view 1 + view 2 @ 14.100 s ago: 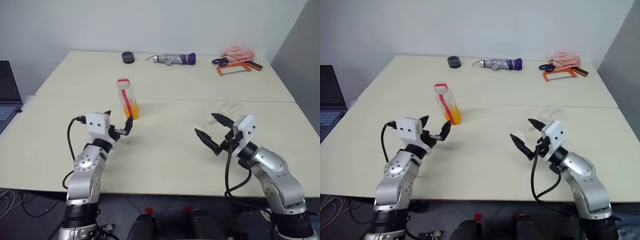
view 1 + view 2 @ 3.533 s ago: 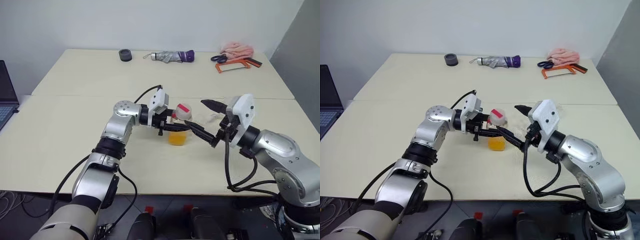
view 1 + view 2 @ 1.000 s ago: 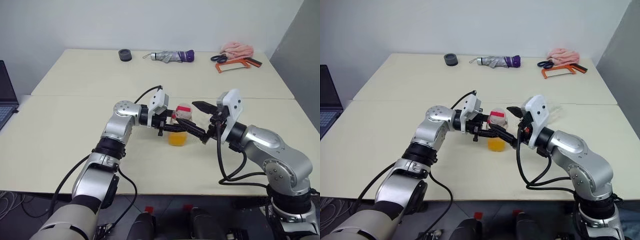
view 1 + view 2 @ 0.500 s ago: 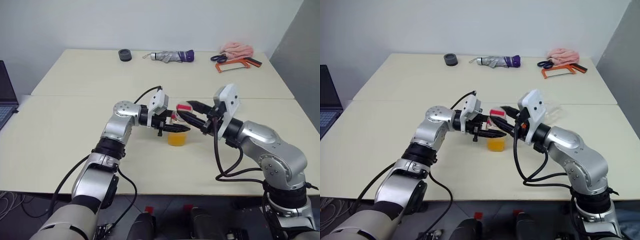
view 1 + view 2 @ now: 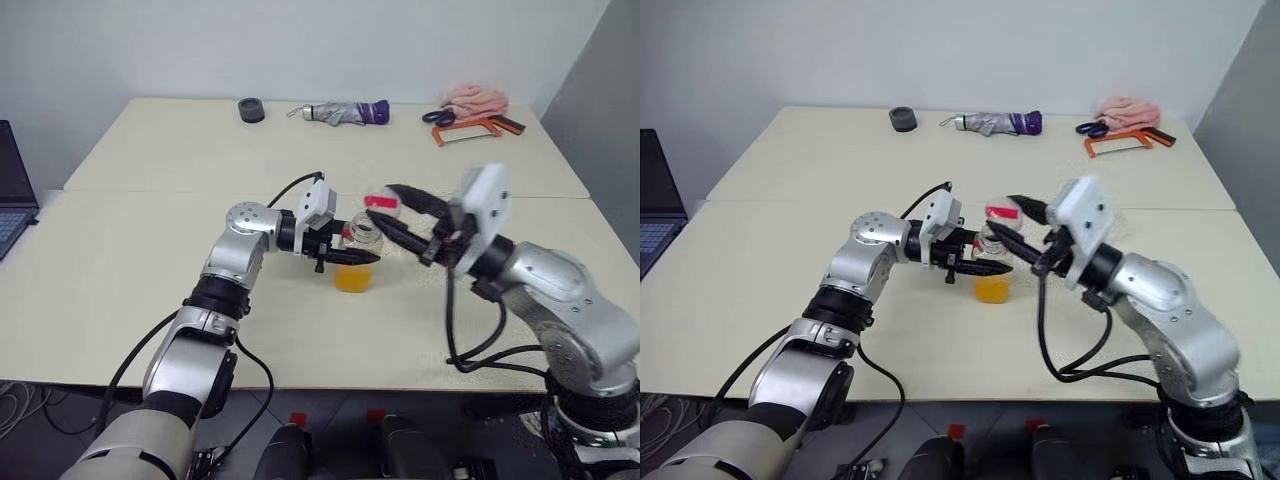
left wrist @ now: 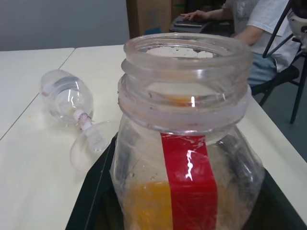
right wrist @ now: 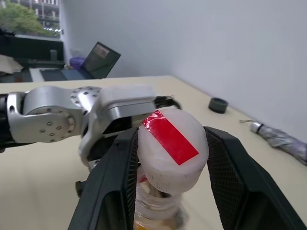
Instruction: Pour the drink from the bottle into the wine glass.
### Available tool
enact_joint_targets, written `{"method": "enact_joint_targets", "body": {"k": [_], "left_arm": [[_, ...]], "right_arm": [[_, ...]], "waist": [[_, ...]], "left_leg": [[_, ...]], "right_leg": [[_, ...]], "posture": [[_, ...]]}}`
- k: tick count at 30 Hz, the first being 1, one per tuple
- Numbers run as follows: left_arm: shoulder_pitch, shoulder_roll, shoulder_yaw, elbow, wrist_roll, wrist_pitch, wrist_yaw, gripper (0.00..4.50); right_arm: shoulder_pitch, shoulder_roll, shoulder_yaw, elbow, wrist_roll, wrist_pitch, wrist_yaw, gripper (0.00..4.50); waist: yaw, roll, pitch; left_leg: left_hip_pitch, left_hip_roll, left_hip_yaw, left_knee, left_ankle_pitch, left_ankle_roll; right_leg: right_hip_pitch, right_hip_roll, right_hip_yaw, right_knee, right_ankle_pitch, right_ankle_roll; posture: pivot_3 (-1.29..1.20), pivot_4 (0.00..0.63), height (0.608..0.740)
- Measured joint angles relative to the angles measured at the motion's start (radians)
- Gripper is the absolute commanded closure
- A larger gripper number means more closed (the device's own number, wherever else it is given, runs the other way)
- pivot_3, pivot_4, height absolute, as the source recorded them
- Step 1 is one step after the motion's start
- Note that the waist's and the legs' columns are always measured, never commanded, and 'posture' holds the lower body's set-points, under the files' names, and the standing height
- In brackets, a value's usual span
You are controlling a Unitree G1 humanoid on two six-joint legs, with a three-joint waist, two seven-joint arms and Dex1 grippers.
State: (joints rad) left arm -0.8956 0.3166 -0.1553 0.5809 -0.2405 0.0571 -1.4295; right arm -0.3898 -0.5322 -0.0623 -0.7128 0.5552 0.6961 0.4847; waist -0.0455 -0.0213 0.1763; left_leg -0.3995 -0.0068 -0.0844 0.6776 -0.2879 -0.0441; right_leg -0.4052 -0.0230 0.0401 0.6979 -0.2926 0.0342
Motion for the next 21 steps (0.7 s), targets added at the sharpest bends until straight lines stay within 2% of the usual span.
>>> {"method": "enact_joint_targets", "body": {"k": [4, 8, 10, 11, 16, 21], "left_arm": [[0.014, 0.013, 0.007, -0.013, -0.002, 0.003, 0.002, 2.72], [0.019, 0.012, 0.008, -0.02, -0.005, 0.007, 0.003, 2.72], [0.019, 0.01, 0.008, -0.022, -0.008, 0.007, 0.004, 2.72], [0.019, 0.01, 0.008, -0.022, -0.008, 0.007, 0.005, 2.72], [0.02, 0.012, 0.008, -0.027, -0.01, 0.011, 0.021, 2.72], [0.027, 0.022, 0.046, -0.029, -0.017, 0.024, 0.081, 2.72]], "right_arm": [[0.311, -0.09, -0.11, 0.015, 0.004, -0.001, 0.058, 2.76], [0.503, -0.092, -0.106, 0.175, -0.144, -0.12, 0.05, 2.76], [0.538, -0.086, -0.09, 0.258, -0.23, -0.193, 0.025, 2.03], [0.551, -0.075, -0.081, 0.293, -0.257, -0.216, 0.017, 1.81], [0.582, -0.054, -0.073, 0.34, -0.288, -0.293, 0.033, 0.02], [0.599, -0.104, -0.116, 0.319, -0.256, -0.292, 0.094, 0.0]], "waist": [[0.017, 0.0, 0.0], [0.015, 0.0, 0.0], [0.01, 0.0, 0.0], [0.008, 0.0, 0.0], [0.005, 0.0, 0.0], [0.01, 0.0, 0.0]], "left_leg": [[0.0, -0.001, 0.002, 0.0, 0.0, 0.0], [0.001, -0.002, 0.005, 0.0, 0.0, 0.0], [0.002, -0.001, 0.005, 0.0, 0.0, 0.0], [0.002, 0.0, 0.005, 0.0, 0.0, 0.0], [0.002, 0.0, 0.004, 0.0, 0.0, 0.0], [0.002, 0.0, 0.003, 0.0, 0.0, 0.0]], "right_leg": [[0.001, 0.0, 0.0, -0.001, 0.0, 0.0], [0.001, 0.001, 0.003, 0.0, 0.0, 0.001], [0.001, 0.003, 0.003, 0.0, 0.0, 0.001], [0.001, 0.004, 0.003, 0.0, 0.0, 0.001], [0.001, 0.005, 0.003, 0.001, 0.0, 0.001], [0.001, 0.004, 0.003, 0.001, 0.0, 0.001]], "posture": [[0.0, 0.15, 0.74], [0.0, 0.15, 0.74], [0.0, 0.15, 0.74], [0.0, 0.15, 0.74], [0.0, 0.15, 0.74], [0.0, 0.15, 0.74]]}}
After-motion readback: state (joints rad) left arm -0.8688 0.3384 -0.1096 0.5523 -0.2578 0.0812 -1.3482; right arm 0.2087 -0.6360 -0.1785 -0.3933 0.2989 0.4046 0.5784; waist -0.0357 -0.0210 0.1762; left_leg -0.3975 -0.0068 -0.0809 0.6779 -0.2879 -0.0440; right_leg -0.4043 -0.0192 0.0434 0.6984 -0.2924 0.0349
